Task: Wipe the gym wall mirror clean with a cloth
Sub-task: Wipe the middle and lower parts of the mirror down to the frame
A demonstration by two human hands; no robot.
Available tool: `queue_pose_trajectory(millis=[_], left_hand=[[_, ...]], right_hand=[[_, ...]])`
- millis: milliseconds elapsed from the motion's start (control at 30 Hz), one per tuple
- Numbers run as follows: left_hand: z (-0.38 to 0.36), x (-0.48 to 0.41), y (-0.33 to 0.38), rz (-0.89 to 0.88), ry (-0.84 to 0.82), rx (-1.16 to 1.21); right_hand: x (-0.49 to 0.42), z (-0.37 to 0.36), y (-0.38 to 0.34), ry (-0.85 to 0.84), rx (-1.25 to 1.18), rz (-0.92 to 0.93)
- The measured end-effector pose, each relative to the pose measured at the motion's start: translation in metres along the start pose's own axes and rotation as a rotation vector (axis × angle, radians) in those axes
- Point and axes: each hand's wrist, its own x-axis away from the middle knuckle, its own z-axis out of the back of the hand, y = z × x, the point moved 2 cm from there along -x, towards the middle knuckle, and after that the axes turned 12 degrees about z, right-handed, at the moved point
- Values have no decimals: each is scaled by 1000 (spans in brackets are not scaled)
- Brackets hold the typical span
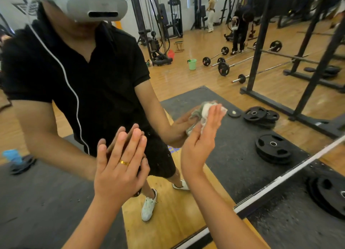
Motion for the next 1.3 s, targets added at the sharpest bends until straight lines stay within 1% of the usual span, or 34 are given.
queue_pose_trajectory(millis=[33, 100, 167, 200, 300, 367, 467, 533, 567, 600, 667, 733, 800, 933, 1033, 1200, 1267, 1300], left_hand=[[0, 1, 0, -4, -2, -8], [1, 3, -2, -10, -13, -11], [1, 4, -2, -14, -9, -14], [1, 5, -2, -17, -6, -20], [1, 4, -3, -14, 6, -31], [4, 4, -6, -25, -9, -51], [5, 5, -9, -40, -14, -102], [2, 6, -5, -36, -9, -135], [1, 6, -4, -34, -14, -140], [0, 6, -3, -36, -21, -144], [0, 9, 0, -35, -36, -134], [3, 7, 3, -29, -26, -112], [2, 3, 5, -37, -12, -109], [1, 2, 5, -38, -20, -105], [-2, 4, 6, -38, -34, -98], [0, -2, 6, -39, -75, -67], [5, -8, 8, -26, -109, 9], [9, -11, 9, -15, -136, 53]], right_hand=[[12, -5, -7, -65, -1, 55], [28, -6, -9, -237, 27, 245], [13, -2, -4, -335, 32, 394], [1, 0, -6, -347, 23, 423], [-34, -10, -26, -262, 21, 429], [-36, -22, -44, -252, 38, 441], [-21, -26, -42, -300, 72, 577], [-13, -18, -18, -337, 97, 692], [-9, -13, -6, -346, 117, 715], [-4, -6, 5, -354, 136, 704], [4, 8, 23, -367, 149, 606], [5, 16, 32, -365, 118, 529], [-1, 16, 33, -366, 85, 492], [-3, 17, 32, -335, -6, 345], [1, 14, 28, -278, -15, 264], [18, -4, 8, -106, -25, 87], [40, -10, -3, -121, -31, 64], [52, -11, -6, -160, -28, 94]])
